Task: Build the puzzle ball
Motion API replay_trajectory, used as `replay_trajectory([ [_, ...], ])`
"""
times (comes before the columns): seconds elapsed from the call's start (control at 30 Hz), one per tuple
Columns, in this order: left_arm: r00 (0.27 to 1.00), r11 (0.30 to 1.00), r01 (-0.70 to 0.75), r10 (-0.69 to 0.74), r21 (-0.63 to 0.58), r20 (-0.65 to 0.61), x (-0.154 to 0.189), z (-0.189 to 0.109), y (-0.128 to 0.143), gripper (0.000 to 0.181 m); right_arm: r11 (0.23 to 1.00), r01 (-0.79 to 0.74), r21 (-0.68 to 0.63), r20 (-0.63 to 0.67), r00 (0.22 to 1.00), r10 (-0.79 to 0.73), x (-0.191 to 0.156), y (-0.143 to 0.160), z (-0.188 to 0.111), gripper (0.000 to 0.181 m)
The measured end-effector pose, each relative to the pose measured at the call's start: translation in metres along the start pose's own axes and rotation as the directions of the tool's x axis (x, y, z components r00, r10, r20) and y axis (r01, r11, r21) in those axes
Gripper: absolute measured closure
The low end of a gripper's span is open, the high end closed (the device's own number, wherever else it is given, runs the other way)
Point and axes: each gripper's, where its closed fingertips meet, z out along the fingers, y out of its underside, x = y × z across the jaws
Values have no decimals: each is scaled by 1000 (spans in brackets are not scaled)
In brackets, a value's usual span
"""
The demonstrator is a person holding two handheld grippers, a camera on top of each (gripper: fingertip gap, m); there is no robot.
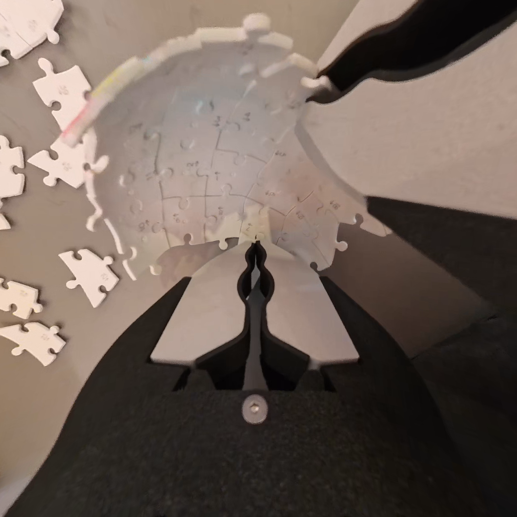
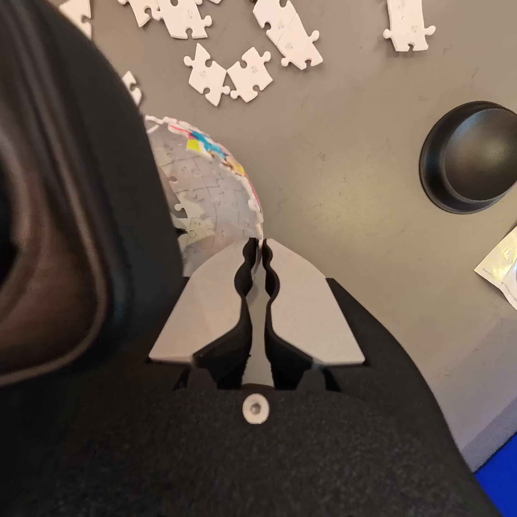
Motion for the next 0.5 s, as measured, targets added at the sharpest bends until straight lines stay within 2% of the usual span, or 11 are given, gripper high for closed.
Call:
replay_trajectory([
  [0.27, 993, 978, -11, 35, 211, -112, 1, -31, -8, 181, 1000, -6, 8, 13, 1000, 6, 1, 3, 3, 177],
  [0.4, 983, 983, -67, 94, 170, -160, -5, -23, 6, 181, 1000, 0, 16, 12, 1000, -1, 1, 3, 2, 177],
  [0.5, 979, 982, -95, 122, 165, -162, -5, -18, 4, 181, 1000, 2, 18, 13, 1000, -2, 0, 3, 3, 177],
])
